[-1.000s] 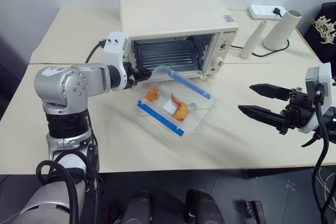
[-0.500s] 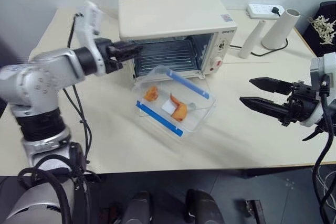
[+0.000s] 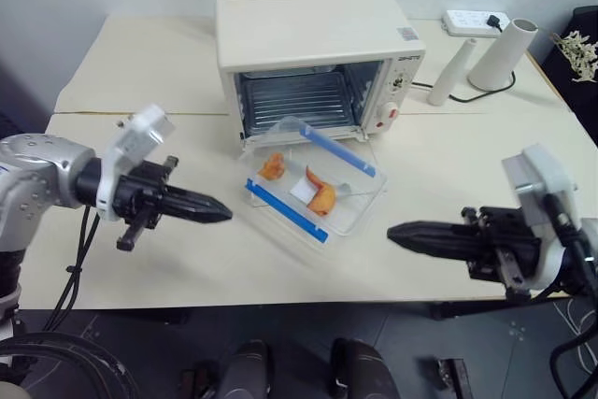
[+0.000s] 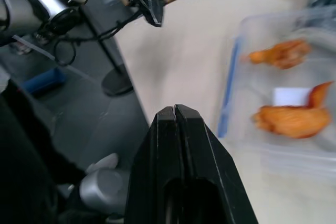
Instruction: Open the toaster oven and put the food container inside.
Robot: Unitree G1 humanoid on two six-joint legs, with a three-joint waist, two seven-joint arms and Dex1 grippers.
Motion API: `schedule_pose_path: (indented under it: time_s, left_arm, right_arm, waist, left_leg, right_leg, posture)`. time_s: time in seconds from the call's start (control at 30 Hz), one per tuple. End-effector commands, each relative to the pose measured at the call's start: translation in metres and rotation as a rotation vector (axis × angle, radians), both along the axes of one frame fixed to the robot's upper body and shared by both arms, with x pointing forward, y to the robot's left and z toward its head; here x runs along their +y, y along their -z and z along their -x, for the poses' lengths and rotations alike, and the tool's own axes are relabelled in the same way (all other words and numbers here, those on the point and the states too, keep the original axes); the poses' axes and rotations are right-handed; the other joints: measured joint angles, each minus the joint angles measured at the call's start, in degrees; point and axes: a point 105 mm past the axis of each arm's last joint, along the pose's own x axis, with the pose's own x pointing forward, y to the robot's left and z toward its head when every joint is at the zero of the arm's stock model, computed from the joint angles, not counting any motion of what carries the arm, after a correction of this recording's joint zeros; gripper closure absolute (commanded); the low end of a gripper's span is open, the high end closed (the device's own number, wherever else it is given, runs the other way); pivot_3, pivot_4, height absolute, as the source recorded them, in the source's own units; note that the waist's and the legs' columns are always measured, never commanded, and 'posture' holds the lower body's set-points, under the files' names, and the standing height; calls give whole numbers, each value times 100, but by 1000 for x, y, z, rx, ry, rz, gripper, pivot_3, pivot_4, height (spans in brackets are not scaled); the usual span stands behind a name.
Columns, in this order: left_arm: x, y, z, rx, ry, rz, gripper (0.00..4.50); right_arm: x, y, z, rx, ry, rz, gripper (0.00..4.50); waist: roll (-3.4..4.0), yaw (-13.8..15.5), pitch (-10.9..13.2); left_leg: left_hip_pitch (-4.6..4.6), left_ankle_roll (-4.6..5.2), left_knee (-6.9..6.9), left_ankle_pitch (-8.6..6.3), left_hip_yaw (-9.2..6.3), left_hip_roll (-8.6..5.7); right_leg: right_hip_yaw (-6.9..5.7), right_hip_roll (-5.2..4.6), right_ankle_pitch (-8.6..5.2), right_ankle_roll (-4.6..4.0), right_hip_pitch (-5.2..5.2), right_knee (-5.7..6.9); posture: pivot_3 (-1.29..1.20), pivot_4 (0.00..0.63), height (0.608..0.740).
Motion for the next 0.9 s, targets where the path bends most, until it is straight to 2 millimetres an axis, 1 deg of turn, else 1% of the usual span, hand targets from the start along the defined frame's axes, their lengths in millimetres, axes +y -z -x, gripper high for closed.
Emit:
schedule_pose_path:
  time_s: [0.03, 0.13, 0.27, 0.37, 0.47, 0.63, 0.73, 0.8, 0.9]
  left_arm:
    - [-2, 4, -10, -82, 28, -36, 4500]
    - [-8, 8, -19, -94, 31, -32, 4500]
    - [-14, 13, -25, -107, 52, -32, 4500]
    - [-20, 12, -31, -114, 46, -20, 4500]
    - [-21, 12, -33, -118, 43, -16, 4500]
    - [-21, 16, -35, -122, 21, -9, 4500]
    - [-21, 18, -41, -139, -18, 0, 4500]
    - [-23, 19, -46, -153, -47, 11, 4500]
    - [-25, 20, -53, -174, -78, 23, 4500]
  right_arm:
    - [10, 19, -1, 2, -21, 70, 4492]
    - [19, 35, -16, 4, 0, 95, 4492]
    - [30, 50, -34, -1, 8, 97, 4492]
    - [32, 57, -48, -14, 30, 107, 4492]
    - [28, 57, -59, -32, 60, 108, 4492]
    - [12, 53, -79, -88, 122, 138, 4492]
    - [2, 46, -92, -126, 158, 147, 4492]
    - [-1, 41, -98, -141, 173, 139, 4492]
    - [2, 41, -101, -152, 176, 129, 4492]
  waist:
    - [-1, -4, -1]
    - [-1, -20, -1]
    - [-1, -49, 0]
    - [-1, -38, 0]
    - [-1, -33, 0]
    - [-1, -36, 0]
    - [-1, -37, 0]
    - [-1, -37, 0]
    - [-1, -37, -1]
  left_leg:
    - [-2, 2, 1, -1, -1, 0]
    - [-6, 6, 3, -3, 0, 0]
    - [-8, 6, 2, -3, 2, 2]
    - [-14, 6, 3, -3, 4, 2]
    - [-17, 6, 7, -3, 4, 1]
    - [-16, 6, 7, -3, 3, 2]
    - [-16, 6, 7, -3, 4, 2]
    - [-16, 6, 8, -3, 5, 2]
    - [-16, 6, 9, -3, 3, 2]
  right_leg:
    - [0, 0, 0, 0, 0, -1]
    - [1, 0, 0, 1, -4, 1]
    - [1, 3, 0, 1, -15, 9]
    - [0, 3, 0, 1, -23, 12]
    - [0, 3, 1, 2, -24, 12]
    - [0, 3, 1, 3, -24, 13]
    - [0, 3, 1, 3, -24, 14]
    - [0, 3, 1, 3, -24, 15]
    - [0, 3, 1, 3, -24, 19]
  posture:
    - [0, 150, 740]
    - [0, 150, 740]
    - [0, 150, 740]
    - [0, 150, 740]
    - [0, 150, 740]
    - [0, 150, 740]
    - [0, 150, 740]
    - [0, 150, 740]
    - [0, 150, 740]
